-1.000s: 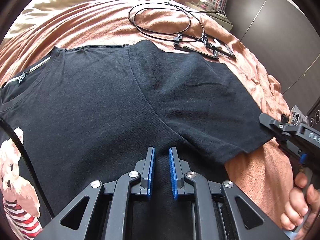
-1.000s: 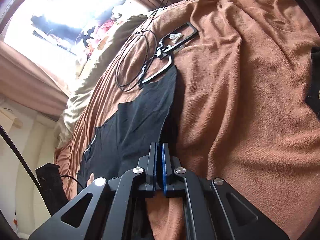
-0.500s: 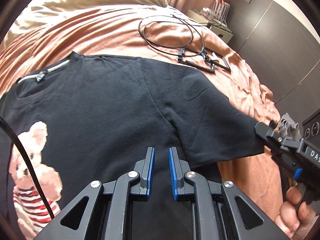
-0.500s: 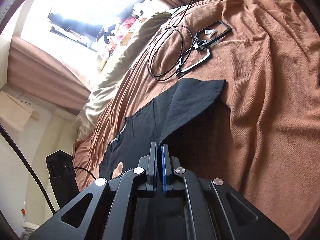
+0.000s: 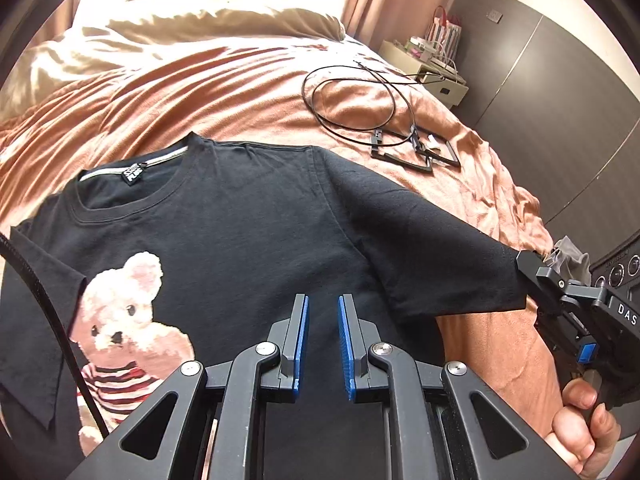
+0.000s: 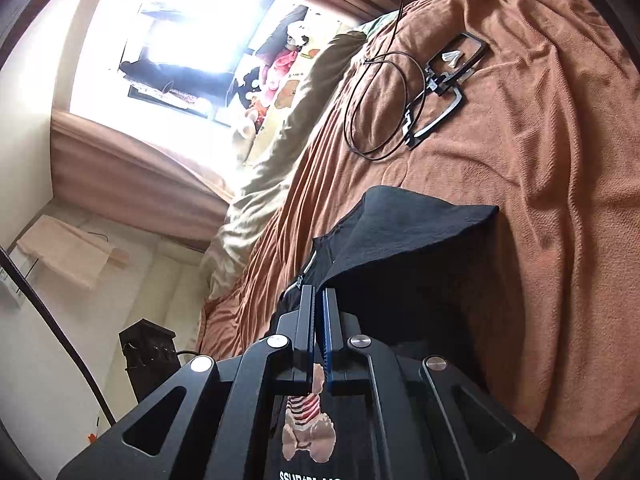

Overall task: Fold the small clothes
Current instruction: 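Fold the held side over toward the print with the right gripper and release, then withdraw the open right gripper from the folded shirt, then grasp the sleeve edge with the left gripper, fold it inward, release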

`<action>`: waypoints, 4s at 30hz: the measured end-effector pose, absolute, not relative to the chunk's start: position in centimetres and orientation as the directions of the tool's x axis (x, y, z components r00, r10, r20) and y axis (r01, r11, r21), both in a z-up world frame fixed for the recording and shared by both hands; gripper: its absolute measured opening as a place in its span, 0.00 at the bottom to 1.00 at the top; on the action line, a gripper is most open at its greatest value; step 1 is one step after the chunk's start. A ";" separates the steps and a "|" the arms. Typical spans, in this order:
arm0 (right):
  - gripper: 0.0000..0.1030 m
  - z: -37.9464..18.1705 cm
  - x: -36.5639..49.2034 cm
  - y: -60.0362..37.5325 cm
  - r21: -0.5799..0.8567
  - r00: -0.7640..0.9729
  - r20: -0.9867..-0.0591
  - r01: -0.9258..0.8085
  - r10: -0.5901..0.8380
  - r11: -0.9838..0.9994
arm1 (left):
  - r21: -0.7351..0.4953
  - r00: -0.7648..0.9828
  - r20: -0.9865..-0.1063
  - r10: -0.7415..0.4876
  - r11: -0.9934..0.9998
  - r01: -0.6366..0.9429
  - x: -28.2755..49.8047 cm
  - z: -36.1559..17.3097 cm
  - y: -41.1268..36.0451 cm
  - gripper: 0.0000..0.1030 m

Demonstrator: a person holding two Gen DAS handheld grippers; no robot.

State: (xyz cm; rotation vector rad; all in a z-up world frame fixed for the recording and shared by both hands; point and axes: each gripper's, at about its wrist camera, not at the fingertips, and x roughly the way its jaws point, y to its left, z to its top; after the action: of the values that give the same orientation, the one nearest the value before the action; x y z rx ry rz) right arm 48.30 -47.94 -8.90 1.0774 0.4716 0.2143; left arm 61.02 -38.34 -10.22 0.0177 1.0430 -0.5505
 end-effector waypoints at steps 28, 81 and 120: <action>0.82 -9.3 47.3 -44.4 0.835 0.852 -0.409 0.207 0.326 0.510 | -0.227 0.388 -0.826 -0.410 0.870 0.437 58.5 -9.0 -34.9 0.43; 0.45 -9.4 42.9 -50.3 0.796 0.855 -0.471 0.307 0.215 0.522 | -0.082 0.360 -0.853 -0.379 0.777 0.624 62.4 -15.7 -52.0 0.11; 0.46 -9.1 50.3 -43.6 0.690 0.803 -0.544 0.262 0.244 0.674 | -0.082 0.481 -0.838 -0.257 0.932 0.354 71.2 -14.1 -31.3 0.15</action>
State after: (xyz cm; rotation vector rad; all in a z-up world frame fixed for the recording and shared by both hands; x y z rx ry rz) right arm 50.32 -43.57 -9.08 0.8468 0.6591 -0.0109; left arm 71.18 -31.31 -14.08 0.1073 1.0019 -0.3732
